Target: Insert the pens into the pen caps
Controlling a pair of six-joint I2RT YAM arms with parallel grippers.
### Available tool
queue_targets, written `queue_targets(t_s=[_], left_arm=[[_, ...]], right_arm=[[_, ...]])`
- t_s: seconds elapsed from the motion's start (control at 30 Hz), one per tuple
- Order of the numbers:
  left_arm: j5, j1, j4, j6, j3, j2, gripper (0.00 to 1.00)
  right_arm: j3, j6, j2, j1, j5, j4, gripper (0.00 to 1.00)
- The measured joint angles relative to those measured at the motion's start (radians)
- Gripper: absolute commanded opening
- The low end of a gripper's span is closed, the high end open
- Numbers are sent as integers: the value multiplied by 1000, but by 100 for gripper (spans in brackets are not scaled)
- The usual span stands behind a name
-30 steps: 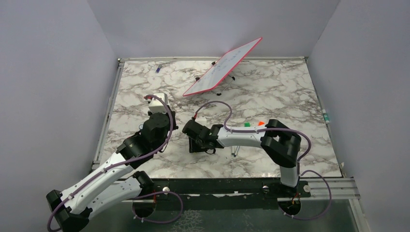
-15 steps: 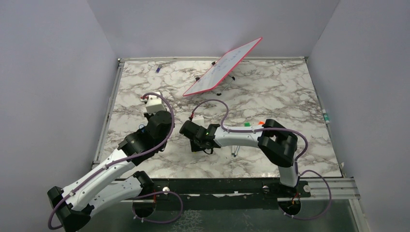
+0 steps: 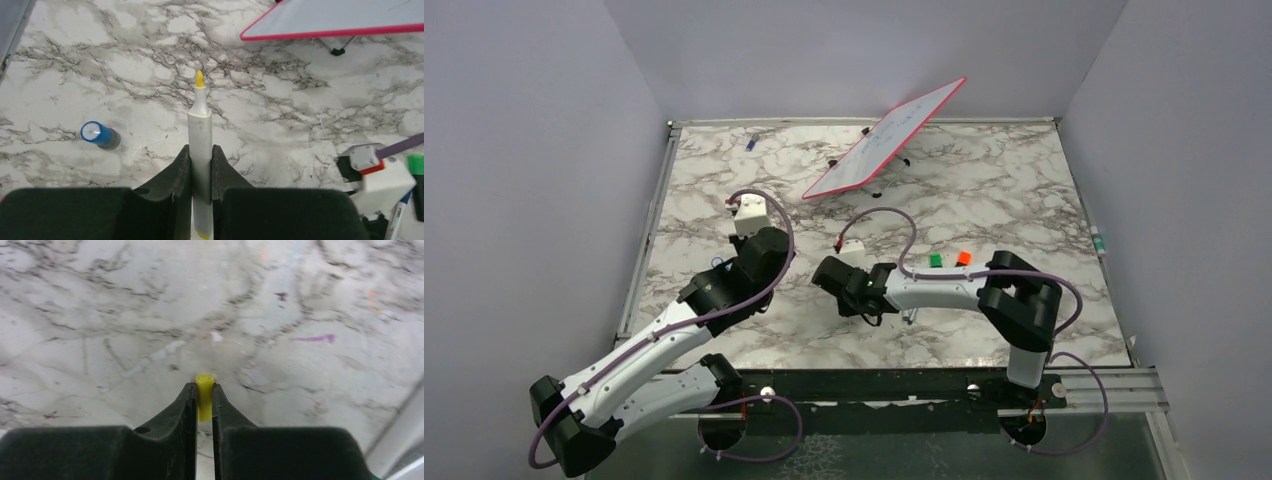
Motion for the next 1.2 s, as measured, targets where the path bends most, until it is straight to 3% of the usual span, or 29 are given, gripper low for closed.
queue_targets(t_s=[0.27,0.5,0.77,1.07,1.2], left_arm=[[196,15,24,-13,-40,106,0],[563,18,235,77,-123,132,0],[989,18,528,118,-188,138,0],[1354,17,769,98,-200,211,0],[1433,17,800,94,-200,229,0]], right_arm=[[-229,71,-239,-2,156,-69,15],[-319,107,-589,-6,259,-30,15],[-383,62,-930,-6,286,166,12],[-399,6,-1006,-6,262,313,12],[-407,-1,-1006,-6,256,328,12]])
